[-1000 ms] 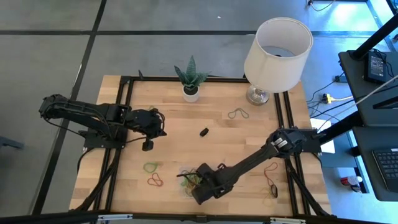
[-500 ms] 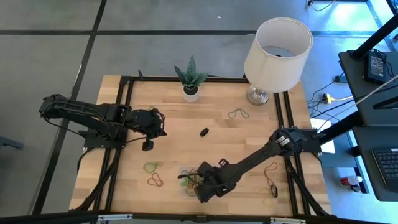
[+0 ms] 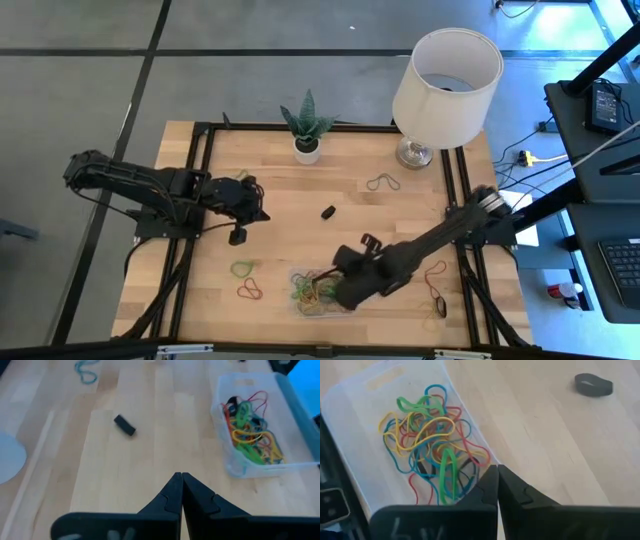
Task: Pick and place rubber bands into bin
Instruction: Put the green rubber band into the transparent bin
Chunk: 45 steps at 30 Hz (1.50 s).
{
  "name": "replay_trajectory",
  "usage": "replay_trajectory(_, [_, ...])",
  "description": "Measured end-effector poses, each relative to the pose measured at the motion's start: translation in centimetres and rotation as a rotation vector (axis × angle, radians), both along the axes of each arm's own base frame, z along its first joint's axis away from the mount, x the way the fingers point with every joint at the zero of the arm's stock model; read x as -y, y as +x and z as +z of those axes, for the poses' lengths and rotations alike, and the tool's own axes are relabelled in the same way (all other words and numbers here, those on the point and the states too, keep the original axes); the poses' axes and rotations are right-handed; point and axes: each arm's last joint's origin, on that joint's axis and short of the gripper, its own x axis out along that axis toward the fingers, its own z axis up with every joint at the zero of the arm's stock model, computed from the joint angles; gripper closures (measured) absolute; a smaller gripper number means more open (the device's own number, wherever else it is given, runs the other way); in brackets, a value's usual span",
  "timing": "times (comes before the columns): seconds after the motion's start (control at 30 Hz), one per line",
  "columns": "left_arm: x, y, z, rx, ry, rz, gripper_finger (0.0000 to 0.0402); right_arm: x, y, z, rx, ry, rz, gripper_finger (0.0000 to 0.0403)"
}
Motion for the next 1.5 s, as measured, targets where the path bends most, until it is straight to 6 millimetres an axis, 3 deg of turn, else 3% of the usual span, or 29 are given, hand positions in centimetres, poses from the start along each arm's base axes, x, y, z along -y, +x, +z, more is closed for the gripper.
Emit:
replay_trajectory(0.27, [1.3, 0.9, 0.1, 0.008, 0.018, 0.086, 0.0398, 4.3, -7.3, -0.9, 0.197, 0.116, -0.008, 0.0401])
replay_trajectory(0.47, [2.7, 2.9, -0.1, -0.033, -0.004, 0.144, 0.04, 7.1, -12.6, -2.0, 0.286, 0.166, 0.014, 0.04])
replay_trajectory(0.73, [3.7, 5.3, -0.9, -0.087, -0.066, 0.284, 0.04, 9.5, -17.6, -4.3, 0.275, 0.173, 0.064, 0.04])
replay_trajectory(0.97, [3.9, 6.3, -2.3, -0.135, -0.119, 0.383, 0.04, 10.7, -19.8, -6.4, 0.238, 0.121, 0.143, 0.0399])
replay_trajectory(1.17, [3.0, 6.6, -2.8, -0.16, -0.145, 0.472, 0.0398, 10.9, -20.2, -7.3, 0.199, 0.089, 0.162, 0.0399])
replay_trajectory(1.5, [-2.4, 5.6, -3.8, -0.332, -0.13, 0.729, 0.0391, 11.1, -20.4, -7.7, 0.181, 0.092, 0.122, 0.0399])
